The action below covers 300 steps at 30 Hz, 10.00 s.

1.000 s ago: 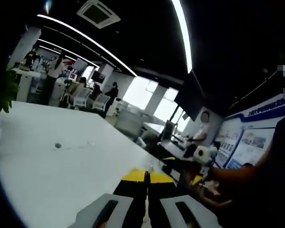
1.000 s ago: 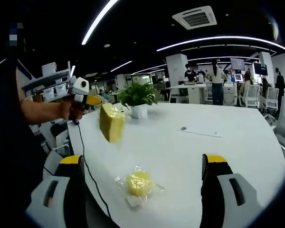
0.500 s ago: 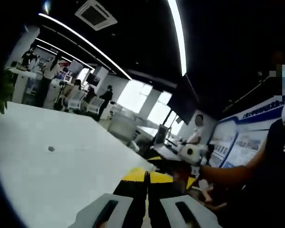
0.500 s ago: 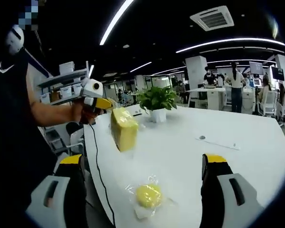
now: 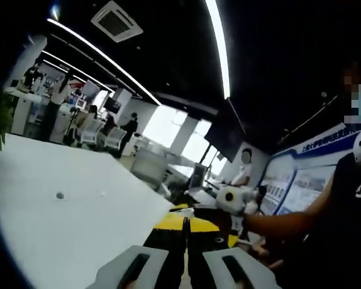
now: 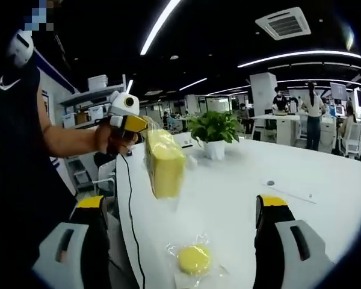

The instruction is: Compare the silicone blocks by pressing each to a similar depth, holding the contact briefly, and releasing to observe deformation and rebound differences across the visible hardness samples.

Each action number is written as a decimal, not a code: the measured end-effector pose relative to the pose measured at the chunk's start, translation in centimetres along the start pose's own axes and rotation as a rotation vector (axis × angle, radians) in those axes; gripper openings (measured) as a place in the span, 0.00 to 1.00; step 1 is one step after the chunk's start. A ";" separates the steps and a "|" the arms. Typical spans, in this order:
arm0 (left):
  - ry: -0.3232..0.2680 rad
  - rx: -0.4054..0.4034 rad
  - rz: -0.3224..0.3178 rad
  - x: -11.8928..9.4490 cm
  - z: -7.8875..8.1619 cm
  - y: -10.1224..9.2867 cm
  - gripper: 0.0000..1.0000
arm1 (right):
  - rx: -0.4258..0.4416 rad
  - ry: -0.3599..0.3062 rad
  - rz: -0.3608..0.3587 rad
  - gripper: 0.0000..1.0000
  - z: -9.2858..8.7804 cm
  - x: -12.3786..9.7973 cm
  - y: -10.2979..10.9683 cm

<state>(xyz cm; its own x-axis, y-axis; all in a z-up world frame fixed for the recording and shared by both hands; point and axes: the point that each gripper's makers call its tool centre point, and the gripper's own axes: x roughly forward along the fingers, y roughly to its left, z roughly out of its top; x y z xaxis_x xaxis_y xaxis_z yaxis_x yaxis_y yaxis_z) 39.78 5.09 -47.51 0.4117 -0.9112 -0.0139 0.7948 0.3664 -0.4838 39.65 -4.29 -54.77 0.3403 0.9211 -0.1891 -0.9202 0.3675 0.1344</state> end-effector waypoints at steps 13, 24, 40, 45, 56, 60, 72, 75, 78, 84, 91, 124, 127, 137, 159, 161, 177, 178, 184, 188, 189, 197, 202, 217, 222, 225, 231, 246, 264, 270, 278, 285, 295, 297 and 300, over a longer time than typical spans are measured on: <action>-0.001 -0.005 -0.031 0.4 0.3 -1.3 0.00 | 0.020 -0.038 0.055 0.89 0.7 0.6 1.3; -0.003 -0.019 -0.057 0.1 0.4 -2.5 0.00 | 0.046 -0.080 0.109 0.80 2.6 1.5 2.1; -0.010 -0.030 -0.088 0.0 1.4 -4.2 0.00 | 0.032 -0.137 0.223 0.53 4.6 3.0 4.7; -0.012 -0.033 -0.097 0.1 1.4 -4.5 0.00 | 0.029 -0.152 0.241 0.46 4.9 2.9 5.1; -0.012 -0.037 -0.102 0.3 1.4 -4.6 0.00 | 0.041 -0.183 0.259 0.33 5.3 2.9 5.4; -0.010 -0.034 -0.100 0.3 1.4 -4.5 0.00 | 0.062 -0.189 0.263 0.29 5.4 2.8 5.5; -0.007 -0.022 -0.095 0.3 1.4 -4.4 0.00 | 0.122 -0.121 0.215 0.26 4.6 3.3 4.6; -0.009 -0.028 -0.089 0.0 1.3 -4.2 0.00 | 0.098 -0.102 0.220 0.25 4.5 3.5 4.9; -0.014 -0.031 -0.088 -0.2 1.2 -4.2 0.00 | 0.084 -0.103 0.232 0.24 4.5 3.5 5.0; -0.024 -0.036 -0.085 -0.6 1.3 -4.1 0.00 | 0.064 -0.106 0.240 0.22 4.7 3.6 5.3; -0.036 -0.033 -0.086 -0.7 1.7 -4.2 0.00 | 0.067 -0.118 0.243 0.17 5.1 3.4 5.8; -0.020 0.023 -0.076 -0.2 1.8 -4.5 0.00 | 0.175 -0.042 0.248 0.00 5.4 3.0 5.7; -0.015 0.031 -0.077 -0.2 1.7 -4.4 0.00 | 0.189 -0.033 0.253 0.01 5.3 3.0 5.7; -0.021 0.059 -0.068 -0.4 1.9 -3.9 0.00 | 0.179 -0.025 0.256 0.01 5.4 3.4 5.7; -0.046 0.043 -0.045 -1.1 1.8 -3.2 0.00 | 0.189 -0.009 0.262 0.00 5.1 3.8 6.4; -0.055 0.033 -0.045 -1.2 1.9 -3.1 0.00 | 0.193 -0.011 0.266 0.00 5.2 3.9 6.5; -0.040 0.032 -0.045 -1.4 1.7 -3.0 0.00 | 0.197 0.000 0.286 0.00 5.0 4.1 6.6; -0.044 0.018 -0.049 -1.5 1.7 -2.9 0.00 | 0.178 -0.005 0.267 0.00 5.0 4.3 6.3; -0.054 0.000 -0.048 -1.2 1.7 -3.0 0.00 | 0.182 -0.010 0.269 0.00 5.0 4.1 6.2; -0.062 0.020 -0.044 -1.2 2.1 -3.0 0.00 | 0.181 -0.026 0.260 0.00 5.3 4.3 5.9; -0.067 0.025 -0.044 -1.2 2.2 -3.0 0.00 | 0.182 -0.032 0.258 0.00 5.4 4.3 5.9; -0.089 0.027 -0.031 -2.0 2.8 -2.9 0.00 | 0.216 -0.076 0.249 0.05 6.0 5.3 5.8; -0.102 0.009 -0.037 -2.0 3.0 -3.1 0.00 | 0.204 -0.085 0.262 0.07 6.1 5.2 6.1; -0.121 0.026 -0.037 -2.3 4.3 -3.3 0.00 | 0.152 -0.123 0.088 0.85 6.4 5.6 3.6; -0.118 0.025 -0.035 -2.3 4.2 -3.4 0.00 | 0.141 -0.119 0.016 0.96 6.2 5.2 2.2; -0.114 0.022 -0.035 -2.3 4.0 -3.5 0.00 | 0.145 -0.133 -0.004 0.96 6.4 4.9 1.7; -0.104 0.009 -0.029 -2.0 3.7 -3.5 0.00 | 0.148 -0.149 -0.011 0.96 6.6 4.5 1.5; -0.102 -0.084 0.026 -2.1 2.0 -0.9 0.00 | 0.088 -0.107 -0.163 0.96 3.9 2.0 -1.3; -0.102 -0.149 0.058 -2.2 1.1 0.4 0.00 | 0.107 -0.065 -0.397 0.96 -1.4 -5.3 -3.9; -0.109 -0.163 0.075 -2.6 1.0 0.5 0.00 | 0.091 -0.083 -0.491 0.96 -1.8 -7.7 -4.6; -0.114 -0.188 0.097 -3.3 0.2 0.8 0.00 | 0.065 -0.051 -0.521 0.96 -3.1 -9.2 -4.5; -0.131 -0.194 0.111 -3.7 -0.5 1.1 0.00 | 0.052 -0.028 -0.527 0.96 -4.2 -9.5 -4.1; -0.121 -0.233 0.132 -3.5 -2.7 2.2 0.00 | 0.066 -0.028 -0.521 0.96 -4.6 -9.6 -3.8; -0.109 -0.228 0.140 -3.6 -3.3 2.7 0.00 | 0.066 -0.024 -0.523 0.96 -4.8 -9.7 -3.9; -0.099 -0.238 0.154 -3.8 -4.0 3.4 0.00 | 0.072 -0.023 -0.524 0.96 -5.1 -9.8 -3.8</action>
<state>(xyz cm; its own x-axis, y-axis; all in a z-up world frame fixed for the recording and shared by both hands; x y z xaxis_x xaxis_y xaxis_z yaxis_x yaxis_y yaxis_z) 39.14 9.01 -52.56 0.5701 -0.8212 -0.0237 0.5972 0.4341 -0.6745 38.82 -15.33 -58.38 0.7557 0.6142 -0.2272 -0.6108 0.7862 0.0939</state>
